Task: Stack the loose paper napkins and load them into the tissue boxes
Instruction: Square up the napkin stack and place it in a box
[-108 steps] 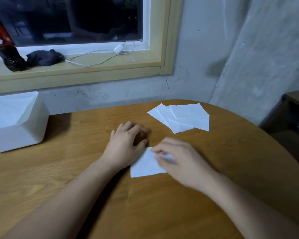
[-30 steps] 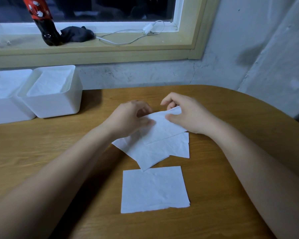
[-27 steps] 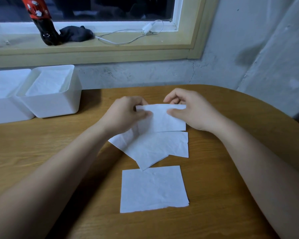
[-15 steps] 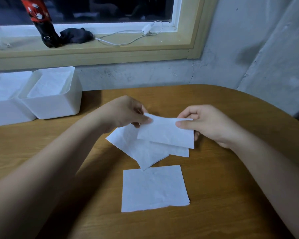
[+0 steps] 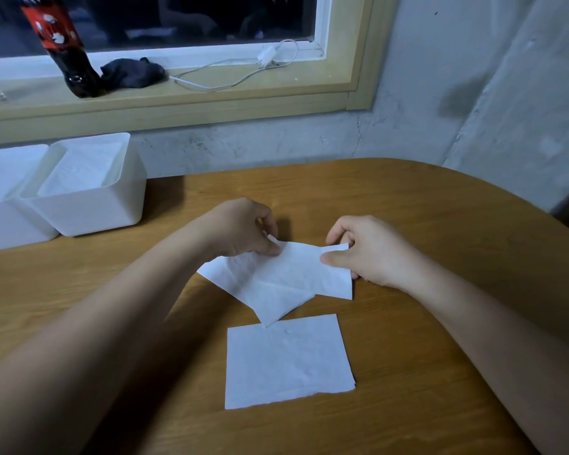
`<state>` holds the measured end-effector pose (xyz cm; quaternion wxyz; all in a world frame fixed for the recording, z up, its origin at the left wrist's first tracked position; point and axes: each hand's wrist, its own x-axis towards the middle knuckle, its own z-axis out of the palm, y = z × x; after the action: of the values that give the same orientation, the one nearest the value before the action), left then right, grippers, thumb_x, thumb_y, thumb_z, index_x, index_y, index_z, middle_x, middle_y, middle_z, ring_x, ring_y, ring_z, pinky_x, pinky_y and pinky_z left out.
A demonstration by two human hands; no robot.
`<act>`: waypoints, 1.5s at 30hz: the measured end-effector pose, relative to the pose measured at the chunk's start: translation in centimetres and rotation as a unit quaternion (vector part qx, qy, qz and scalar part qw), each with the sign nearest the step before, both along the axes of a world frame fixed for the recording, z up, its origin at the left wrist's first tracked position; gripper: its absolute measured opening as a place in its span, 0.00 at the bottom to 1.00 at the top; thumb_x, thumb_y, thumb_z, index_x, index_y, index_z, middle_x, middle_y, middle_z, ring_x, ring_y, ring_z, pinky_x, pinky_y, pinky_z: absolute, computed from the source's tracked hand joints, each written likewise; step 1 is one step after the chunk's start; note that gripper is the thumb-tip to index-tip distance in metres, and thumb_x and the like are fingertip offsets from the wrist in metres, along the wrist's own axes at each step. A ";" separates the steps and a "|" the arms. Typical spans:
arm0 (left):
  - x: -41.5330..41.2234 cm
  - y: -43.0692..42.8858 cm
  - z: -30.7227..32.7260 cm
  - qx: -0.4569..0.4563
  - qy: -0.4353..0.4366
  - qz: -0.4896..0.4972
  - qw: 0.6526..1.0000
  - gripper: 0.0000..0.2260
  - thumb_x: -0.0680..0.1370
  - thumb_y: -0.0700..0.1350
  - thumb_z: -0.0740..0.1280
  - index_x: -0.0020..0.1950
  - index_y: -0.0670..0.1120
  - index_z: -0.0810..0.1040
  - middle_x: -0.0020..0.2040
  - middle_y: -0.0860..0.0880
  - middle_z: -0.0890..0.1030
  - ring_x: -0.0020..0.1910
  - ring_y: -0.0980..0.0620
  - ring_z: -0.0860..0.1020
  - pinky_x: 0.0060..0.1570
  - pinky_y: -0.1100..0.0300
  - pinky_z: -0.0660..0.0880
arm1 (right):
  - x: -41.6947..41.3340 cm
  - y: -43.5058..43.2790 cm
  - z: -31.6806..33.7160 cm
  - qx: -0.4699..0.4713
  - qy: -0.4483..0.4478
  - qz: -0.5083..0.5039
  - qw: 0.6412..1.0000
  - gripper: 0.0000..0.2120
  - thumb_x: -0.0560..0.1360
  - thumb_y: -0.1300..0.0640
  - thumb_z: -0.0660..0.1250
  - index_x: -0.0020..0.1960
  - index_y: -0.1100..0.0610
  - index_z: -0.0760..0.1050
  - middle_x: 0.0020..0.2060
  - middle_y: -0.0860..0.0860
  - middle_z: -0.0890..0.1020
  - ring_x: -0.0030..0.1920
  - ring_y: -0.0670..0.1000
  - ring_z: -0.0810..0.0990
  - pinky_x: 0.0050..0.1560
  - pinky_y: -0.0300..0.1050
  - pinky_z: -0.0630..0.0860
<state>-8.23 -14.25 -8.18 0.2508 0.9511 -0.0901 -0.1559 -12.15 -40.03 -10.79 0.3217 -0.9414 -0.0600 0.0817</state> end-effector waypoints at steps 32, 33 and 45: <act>-7.8 3.6 6.9 -0.099 0.081 -0.099 0.987 0.09 0.76 0.57 0.79 0.49 0.54 0.88 0.46 0.46 0.86 0.44 0.54 0.79 0.54 0.51 0.73 | -7.1 -0.4 5.8 0.192 0.152 0.130 0.961 0.06 0.82 0.56 0.72 0.55 0.59 0.82 0.46 0.54 0.90 0.43 0.60 0.85 0.40 0.51 0.80; -8.3 3.9 6.4 -0.095 0.094 -0.094 0.986 0.11 0.74 0.59 0.79 0.49 0.54 0.89 0.46 0.47 0.86 0.44 0.54 0.79 0.53 0.51 0.73 | -7.6 -0.1 5.4 0.189 0.164 0.132 0.959 0.06 0.82 0.56 0.73 0.55 0.59 0.82 0.45 0.55 0.90 0.40 0.59 0.84 0.37 0.49 0.79; -11.3 4.0 1.0 0.000 0.079 -0.050 0.996 0.06 0.76 0.60 0.78 0.46 0.61 0.86 0.42 0.62 0.84 0.41 0.62 0.80 0.45 0.60 0.74 | -9.3 1.0 2.5 0.099 0.144 0.092 0.980 0.10 0.79 0.53 0.77 0.55 0.54 0.79 0.31 0.54 0.85 0.26 0.49 0.81 0.29 0.45 0.73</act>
<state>-19.57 -10.22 -7.22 0.2490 0.9300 -0.1179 -0.2431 -21.42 -38.99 -8.29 0.4099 -0.8737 -0.1075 0.2390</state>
